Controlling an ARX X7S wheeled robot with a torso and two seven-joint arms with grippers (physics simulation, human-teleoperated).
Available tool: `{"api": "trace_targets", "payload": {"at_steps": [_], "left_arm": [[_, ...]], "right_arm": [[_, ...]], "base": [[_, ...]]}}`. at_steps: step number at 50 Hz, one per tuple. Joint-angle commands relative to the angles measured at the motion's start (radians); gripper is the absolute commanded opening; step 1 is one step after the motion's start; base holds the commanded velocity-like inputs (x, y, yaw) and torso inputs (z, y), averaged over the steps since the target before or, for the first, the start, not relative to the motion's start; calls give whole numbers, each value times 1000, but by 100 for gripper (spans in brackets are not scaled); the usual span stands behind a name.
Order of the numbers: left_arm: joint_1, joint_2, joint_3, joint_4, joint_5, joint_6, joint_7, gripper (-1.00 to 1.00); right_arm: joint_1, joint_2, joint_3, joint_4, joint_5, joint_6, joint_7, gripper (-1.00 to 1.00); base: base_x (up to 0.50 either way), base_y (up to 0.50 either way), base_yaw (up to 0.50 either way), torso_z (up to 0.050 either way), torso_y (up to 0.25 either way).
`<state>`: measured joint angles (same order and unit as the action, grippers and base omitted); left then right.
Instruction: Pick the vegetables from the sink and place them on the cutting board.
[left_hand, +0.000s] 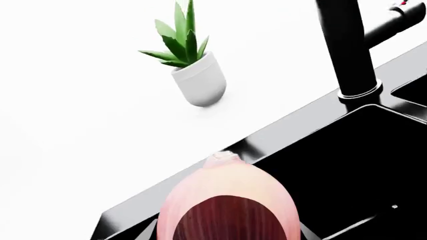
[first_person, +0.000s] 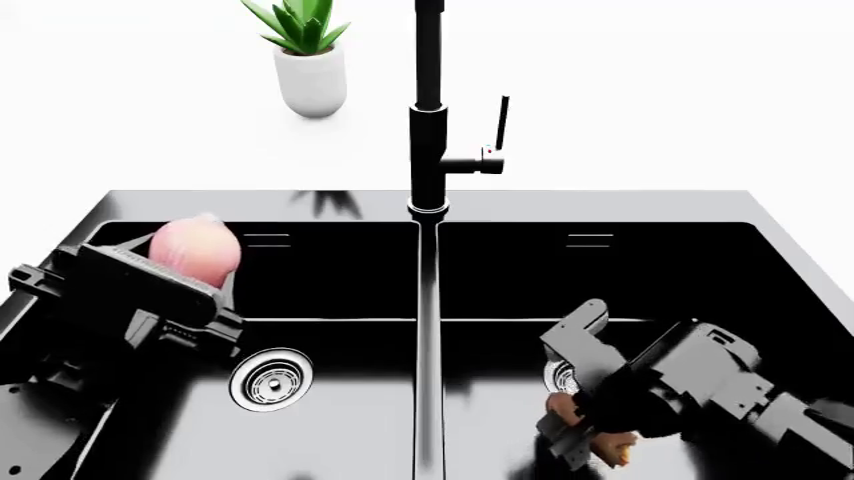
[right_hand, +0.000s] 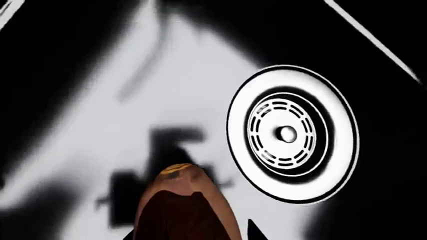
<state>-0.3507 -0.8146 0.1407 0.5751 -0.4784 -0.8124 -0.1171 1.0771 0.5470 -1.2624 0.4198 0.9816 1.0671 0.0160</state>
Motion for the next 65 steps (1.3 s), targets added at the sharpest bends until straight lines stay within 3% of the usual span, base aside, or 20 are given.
{"api": "trace_targets", "payload": {"at_steps": [1, 8, 19, 28, 42, 50, 58, 65], "left_arm": [[31, 4, -52, 12, -15, 63, -18, -100], [42, 13, -56, 13, -1, 94, -28, -100], [79, 50, -140, 29, -84, 126, -24, -100], [83, 42, -226, 85, -147, 94, -56, -100], [124, 45, -389, 213, -266, 60, -113, -100], [270, 137, -467, 221, -228, 190, -90, -100], [319, 241, -399, 222, -130, 310, -87, -100], [285, 295, -341, 197, -116, 338, -94, -100]], "right_arm": [[81, 238, 197, -490, 197, 126, 262, -100], [106, 311, 360, -695, 347, 86, 450, -100], [-26, 415, 579, -895, 597, -167, 758, -100], [-116, 485, 667, -985, 651, -306, 813, -100], [-249, 591, 786, -1165, 640, -500, 872, -100], [-408, 605, 814, -1245, 509, -625, 850, -100], [-553, 593, 836, -1319, 336, -738, 863, -100], [-642, 556, 827, -1354, 184, -796, 848, -100]], "base": [[0, 0, 0, 0, 0], [0, 0, 0, 0, 17], [0, 0, 0, 0, 248], [0, 0, 0, 3, 173], [-314, 0, 0, 0, 0], [-500, 0, 0, 0, 0], [-500, 0, 0, 0, 0], [-496, 92, 0, 0, 0]]}}
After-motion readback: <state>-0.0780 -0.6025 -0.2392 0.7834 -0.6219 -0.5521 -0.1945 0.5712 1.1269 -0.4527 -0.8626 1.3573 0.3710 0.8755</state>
